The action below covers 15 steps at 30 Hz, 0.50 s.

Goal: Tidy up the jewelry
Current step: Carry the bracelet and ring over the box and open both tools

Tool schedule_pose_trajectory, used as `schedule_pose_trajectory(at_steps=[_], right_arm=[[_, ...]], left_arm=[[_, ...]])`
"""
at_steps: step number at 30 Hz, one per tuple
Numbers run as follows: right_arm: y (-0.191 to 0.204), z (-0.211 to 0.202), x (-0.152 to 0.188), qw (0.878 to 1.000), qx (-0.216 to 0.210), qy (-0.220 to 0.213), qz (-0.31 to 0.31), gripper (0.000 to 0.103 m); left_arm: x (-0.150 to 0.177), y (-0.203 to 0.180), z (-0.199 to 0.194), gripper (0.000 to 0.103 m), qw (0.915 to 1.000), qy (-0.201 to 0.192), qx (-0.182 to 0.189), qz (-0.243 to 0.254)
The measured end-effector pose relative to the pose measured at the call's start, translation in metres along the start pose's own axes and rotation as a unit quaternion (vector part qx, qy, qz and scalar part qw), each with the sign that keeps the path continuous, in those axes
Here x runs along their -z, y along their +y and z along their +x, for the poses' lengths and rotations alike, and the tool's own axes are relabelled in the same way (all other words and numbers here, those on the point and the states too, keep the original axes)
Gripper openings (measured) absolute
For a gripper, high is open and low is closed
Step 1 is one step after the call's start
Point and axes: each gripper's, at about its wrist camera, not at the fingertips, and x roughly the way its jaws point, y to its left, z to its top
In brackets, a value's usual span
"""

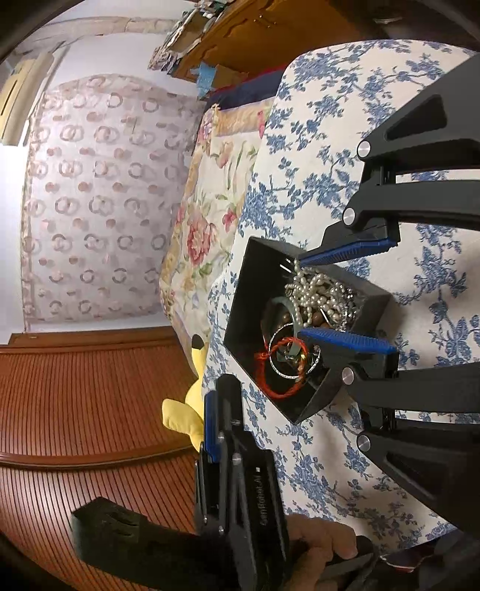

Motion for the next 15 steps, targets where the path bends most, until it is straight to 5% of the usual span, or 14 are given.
schedule_pose_trajectory(at_steps=[3, 6, 15], right_arm=[[-0.002, -0.01, 0.003, 1.0, 0.006, -0.011, 0.012, 0.038], [-0.005, -0.02, 0.005, 0.999, 0.009, -0.021, 0.031, 0.051], [0.002, -0.052, 0.009, 0.996, 0.036, -0.053, 0.057, 0.07]], left_arm=[[0.004, -0.002, -0.006, 0.063, 0.9999, -0.006, -0.011, 0.001], [0.009, -0.003, -0.014, 0.082, 0.9996, -0.014, -0.024, 0.0], [0.028, 0.003, -0.044, 0.094, 0.9974, -0.031, -0.062, -0.018]])
